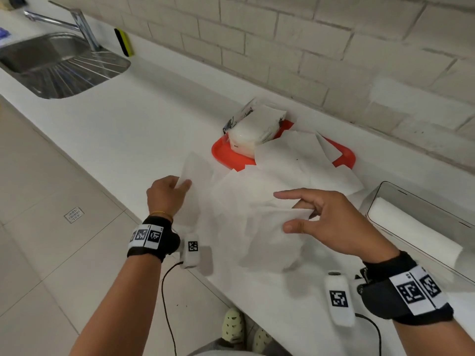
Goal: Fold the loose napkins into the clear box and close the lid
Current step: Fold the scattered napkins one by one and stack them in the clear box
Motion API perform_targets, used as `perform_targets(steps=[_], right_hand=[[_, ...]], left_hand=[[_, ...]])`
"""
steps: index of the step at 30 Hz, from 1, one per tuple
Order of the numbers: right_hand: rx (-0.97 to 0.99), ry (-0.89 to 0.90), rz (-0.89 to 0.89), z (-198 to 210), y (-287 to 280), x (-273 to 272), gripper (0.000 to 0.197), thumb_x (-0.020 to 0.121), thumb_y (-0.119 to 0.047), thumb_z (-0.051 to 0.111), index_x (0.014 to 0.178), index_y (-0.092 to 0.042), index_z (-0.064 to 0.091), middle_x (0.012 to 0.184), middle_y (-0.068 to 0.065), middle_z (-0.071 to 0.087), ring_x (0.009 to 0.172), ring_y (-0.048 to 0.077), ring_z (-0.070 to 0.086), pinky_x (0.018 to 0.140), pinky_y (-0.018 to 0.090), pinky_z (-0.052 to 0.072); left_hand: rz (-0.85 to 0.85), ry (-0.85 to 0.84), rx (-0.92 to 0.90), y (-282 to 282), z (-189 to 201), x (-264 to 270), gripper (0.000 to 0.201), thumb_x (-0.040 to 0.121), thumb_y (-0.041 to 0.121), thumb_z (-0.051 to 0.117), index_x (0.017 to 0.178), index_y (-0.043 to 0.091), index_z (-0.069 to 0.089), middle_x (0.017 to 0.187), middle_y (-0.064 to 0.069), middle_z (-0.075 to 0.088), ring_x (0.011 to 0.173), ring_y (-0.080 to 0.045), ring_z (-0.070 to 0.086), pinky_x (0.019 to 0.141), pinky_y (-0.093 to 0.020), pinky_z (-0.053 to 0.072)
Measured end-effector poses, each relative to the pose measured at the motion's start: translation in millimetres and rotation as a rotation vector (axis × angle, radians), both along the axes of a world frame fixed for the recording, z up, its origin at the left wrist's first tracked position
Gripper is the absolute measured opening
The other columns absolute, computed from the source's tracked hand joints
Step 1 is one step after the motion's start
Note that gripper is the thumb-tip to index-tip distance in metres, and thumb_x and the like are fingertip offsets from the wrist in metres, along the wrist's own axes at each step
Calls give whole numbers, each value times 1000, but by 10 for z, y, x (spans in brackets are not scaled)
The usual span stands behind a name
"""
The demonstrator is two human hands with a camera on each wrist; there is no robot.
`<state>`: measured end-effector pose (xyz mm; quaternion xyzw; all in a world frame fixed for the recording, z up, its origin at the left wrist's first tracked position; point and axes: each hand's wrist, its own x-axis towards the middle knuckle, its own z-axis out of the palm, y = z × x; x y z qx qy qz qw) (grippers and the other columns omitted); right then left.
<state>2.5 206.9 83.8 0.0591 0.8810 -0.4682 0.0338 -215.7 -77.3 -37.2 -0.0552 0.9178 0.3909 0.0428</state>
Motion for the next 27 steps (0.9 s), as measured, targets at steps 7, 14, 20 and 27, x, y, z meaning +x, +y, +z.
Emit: perform_targets(steps=[7,14,20,27], right_hand=[[-92,-14,92,122,-103,-112,14,80,-28,86,87,-38,79,90,-22,78,81,-2,68,79,10,49],[-294,51,49,-12,-62,-228,26,81,-27,80,106,-22,82,142,-23,61,130,-2,58,106,31,47],[-641,-86,-116,-272,90,-174,48,79,-24,83,124,-11,74,129,2,73,126,18,66,107,34,49],[-810,-82,-290,-518,104,-62,47,73,-24,81,115,-4,76,119,15,76,114,27,72,97,30,58]], left_hand=[[-253,156,345,-39,574,612,11,96,34,72,95,24,75,90,9,77,84,-5,71,76,-21,52],[-752,28,556,292,721,1060,16,102,19,61,107,11,75,101,2,76,95,-15,71,90,-29,54],[-798,-138,691,483,651,1187,26,105,25,54,117,13,74,112,0,76,107,-16,69,98,-33,50],[-743,-329,764,497,623,1205,34,108,34,52,125,10,69,124,-13,70,116,-31,65,108,-46,47]])
